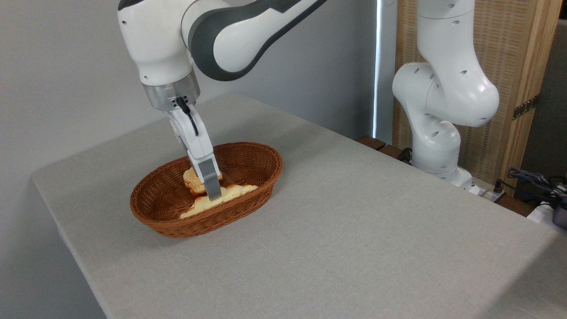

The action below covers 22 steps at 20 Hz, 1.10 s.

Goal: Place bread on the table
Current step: 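Lower the gripper into the basket onto the elongated bread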

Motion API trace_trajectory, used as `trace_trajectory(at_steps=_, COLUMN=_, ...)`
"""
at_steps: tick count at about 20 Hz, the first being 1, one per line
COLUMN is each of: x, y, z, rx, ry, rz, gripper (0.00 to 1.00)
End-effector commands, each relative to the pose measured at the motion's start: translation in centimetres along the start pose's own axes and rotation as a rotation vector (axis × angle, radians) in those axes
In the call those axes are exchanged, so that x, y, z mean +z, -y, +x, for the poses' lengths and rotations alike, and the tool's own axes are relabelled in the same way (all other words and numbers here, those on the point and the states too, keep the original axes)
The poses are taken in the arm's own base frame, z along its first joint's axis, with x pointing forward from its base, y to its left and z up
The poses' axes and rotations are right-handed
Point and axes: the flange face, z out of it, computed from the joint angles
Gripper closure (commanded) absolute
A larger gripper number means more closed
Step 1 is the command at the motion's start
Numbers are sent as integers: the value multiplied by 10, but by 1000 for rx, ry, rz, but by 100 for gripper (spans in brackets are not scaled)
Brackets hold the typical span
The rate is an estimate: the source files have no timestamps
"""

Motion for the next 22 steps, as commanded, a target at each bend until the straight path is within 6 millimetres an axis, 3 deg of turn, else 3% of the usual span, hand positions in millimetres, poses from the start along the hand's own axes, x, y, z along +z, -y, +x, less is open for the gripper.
trace_trajectory(at_steps=1, x=6, y=6, z=1, rx=10, ry=-2, rz=4, gripper=0)
trace_trajectory(at_steps=8, x=16, y=10, z=1, rx=1, ry=20, rz=3, gripper=0)
trace_trajectory(at_steps=22, x=20, y=-1, z=12, rx=-57, ry=-19, rz=-57, gripper=0)
